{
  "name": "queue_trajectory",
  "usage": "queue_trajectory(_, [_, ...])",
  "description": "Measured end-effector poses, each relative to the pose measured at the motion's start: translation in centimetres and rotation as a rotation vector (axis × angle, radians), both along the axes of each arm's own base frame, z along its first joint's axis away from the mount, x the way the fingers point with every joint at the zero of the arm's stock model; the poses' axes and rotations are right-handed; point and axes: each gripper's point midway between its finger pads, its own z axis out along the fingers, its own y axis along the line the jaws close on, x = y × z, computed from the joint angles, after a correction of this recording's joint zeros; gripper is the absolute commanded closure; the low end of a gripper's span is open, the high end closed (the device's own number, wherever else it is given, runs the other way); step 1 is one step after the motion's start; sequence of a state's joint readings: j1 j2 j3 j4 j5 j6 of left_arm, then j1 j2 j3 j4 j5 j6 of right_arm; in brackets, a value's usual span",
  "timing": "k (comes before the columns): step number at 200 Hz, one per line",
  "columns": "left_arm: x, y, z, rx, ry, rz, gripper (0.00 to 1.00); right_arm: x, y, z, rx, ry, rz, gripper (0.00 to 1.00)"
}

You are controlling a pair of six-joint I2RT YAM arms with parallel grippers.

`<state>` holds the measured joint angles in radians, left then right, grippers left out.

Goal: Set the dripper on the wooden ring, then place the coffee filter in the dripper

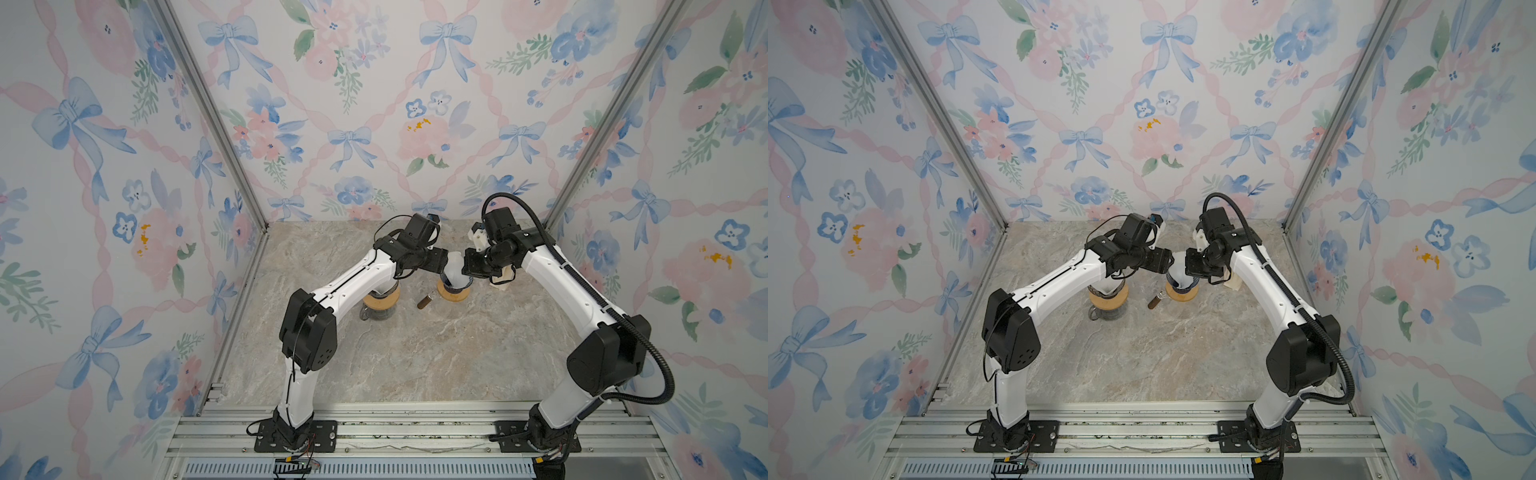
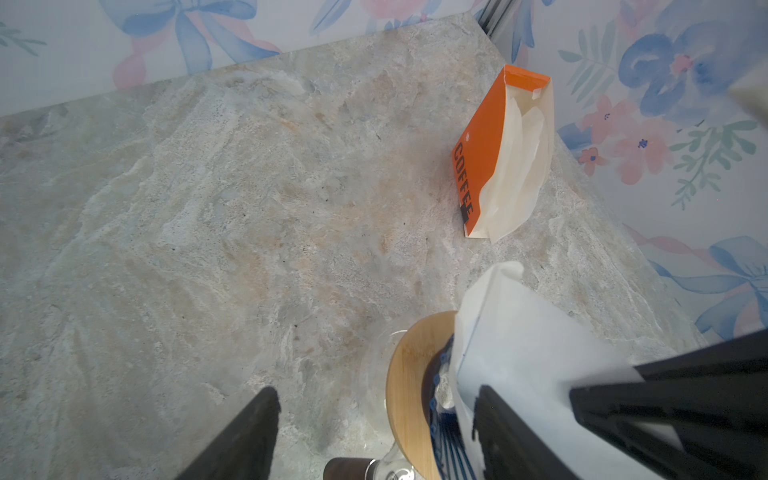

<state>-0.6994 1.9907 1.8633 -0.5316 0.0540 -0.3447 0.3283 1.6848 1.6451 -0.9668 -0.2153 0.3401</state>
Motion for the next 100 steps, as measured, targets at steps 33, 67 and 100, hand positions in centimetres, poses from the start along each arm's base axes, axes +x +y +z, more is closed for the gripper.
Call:
queue_trajectory(33, [0.0,-0.4,1.0,-0.022,-0.011,-0.011,0.25,0.0,0.1,0.1,0.007,-0.002,0.005,1.00])
queue_trajectory(67, [0.1,-0.7,2.0,-0.044,-0.020,-0.024,0.24,0.0,0.2,0.1,0.008,-0.002,0.005,0.99])
queue_trajectory(100, [-0.1,-1.0,2.3,-0.057,-0.019,-0.037,0.24,0.0,0.2,0.1,0.009,-0.001,0.005,0.99])
